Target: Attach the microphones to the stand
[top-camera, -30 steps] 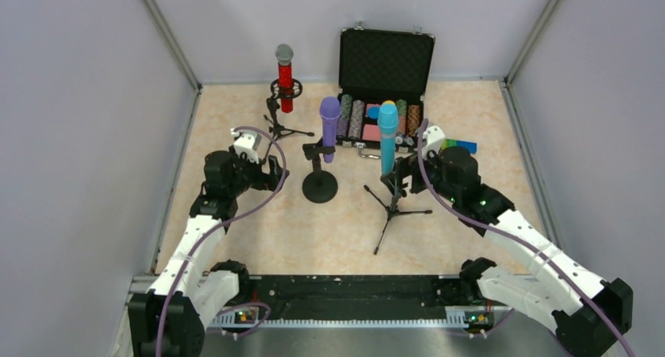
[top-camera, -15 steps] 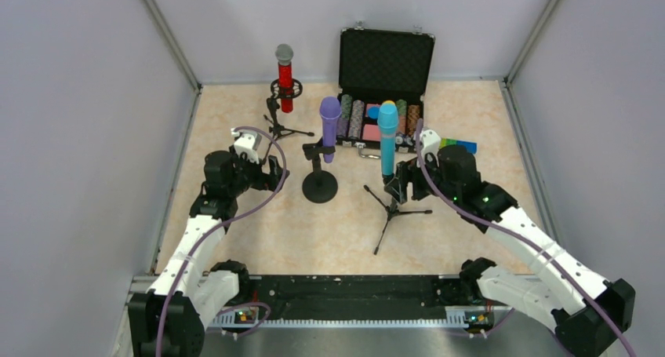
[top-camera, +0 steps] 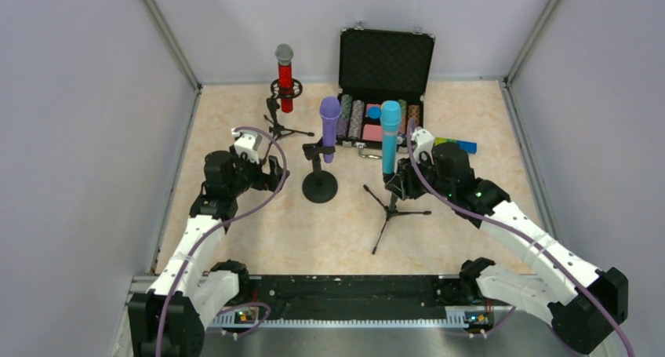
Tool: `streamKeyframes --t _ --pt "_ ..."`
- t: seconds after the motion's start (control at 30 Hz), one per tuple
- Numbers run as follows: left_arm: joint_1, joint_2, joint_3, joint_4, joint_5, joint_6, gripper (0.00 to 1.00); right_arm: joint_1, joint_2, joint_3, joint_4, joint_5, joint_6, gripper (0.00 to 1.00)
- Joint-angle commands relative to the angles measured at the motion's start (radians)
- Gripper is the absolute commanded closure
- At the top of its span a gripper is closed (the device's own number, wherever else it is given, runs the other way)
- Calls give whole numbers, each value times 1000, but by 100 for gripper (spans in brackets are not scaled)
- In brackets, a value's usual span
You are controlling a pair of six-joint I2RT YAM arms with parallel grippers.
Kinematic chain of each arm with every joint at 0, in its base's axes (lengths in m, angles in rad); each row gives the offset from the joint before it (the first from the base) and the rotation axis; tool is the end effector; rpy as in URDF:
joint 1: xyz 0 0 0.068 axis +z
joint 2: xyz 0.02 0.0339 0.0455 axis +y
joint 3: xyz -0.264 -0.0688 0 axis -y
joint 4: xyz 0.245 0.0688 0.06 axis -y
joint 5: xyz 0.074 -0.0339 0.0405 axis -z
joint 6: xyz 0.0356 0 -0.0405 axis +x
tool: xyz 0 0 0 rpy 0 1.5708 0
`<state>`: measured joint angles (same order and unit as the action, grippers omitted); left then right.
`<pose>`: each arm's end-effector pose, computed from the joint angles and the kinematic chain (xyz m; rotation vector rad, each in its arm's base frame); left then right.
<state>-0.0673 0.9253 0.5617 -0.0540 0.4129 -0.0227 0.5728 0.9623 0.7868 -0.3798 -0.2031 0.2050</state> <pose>0.2075 -0.0283 0.2501 0.3110 1.9563 -0.4681 0.1754 0.1216 0.2890 -0.5214 2.1255 0.6670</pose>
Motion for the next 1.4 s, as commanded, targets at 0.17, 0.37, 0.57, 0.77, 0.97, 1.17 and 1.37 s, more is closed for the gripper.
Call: streamKeyframes --t 0.17,0.37,0.57,0.77,0.97,1.17,1.37 --pt "-5 -53 0 39 14 42 1 -6 -11 18 68 -55 -4 100" --pt "-5 -132 -37 118 70 27 1 -7 -38 46 88 -44 -16 100" --pt "-5 -223 -55 150 169 27 2 -6 -46 86 93 -35 -41 100" --pt "-19 -326 -47 145 355 46 5 -6 -62 109 115 -57 -61 100" --pt "-175 -357 -27 212 430 -5 6 -7 -83 127 134 -64 -69 100" --pt "-514 -217 35 220 227 82 7 -7 -91 147 149 -67 -69 100" --pt "-704 40 31 462 102 36 16 -6 -97 168 162 -67 -66 100"
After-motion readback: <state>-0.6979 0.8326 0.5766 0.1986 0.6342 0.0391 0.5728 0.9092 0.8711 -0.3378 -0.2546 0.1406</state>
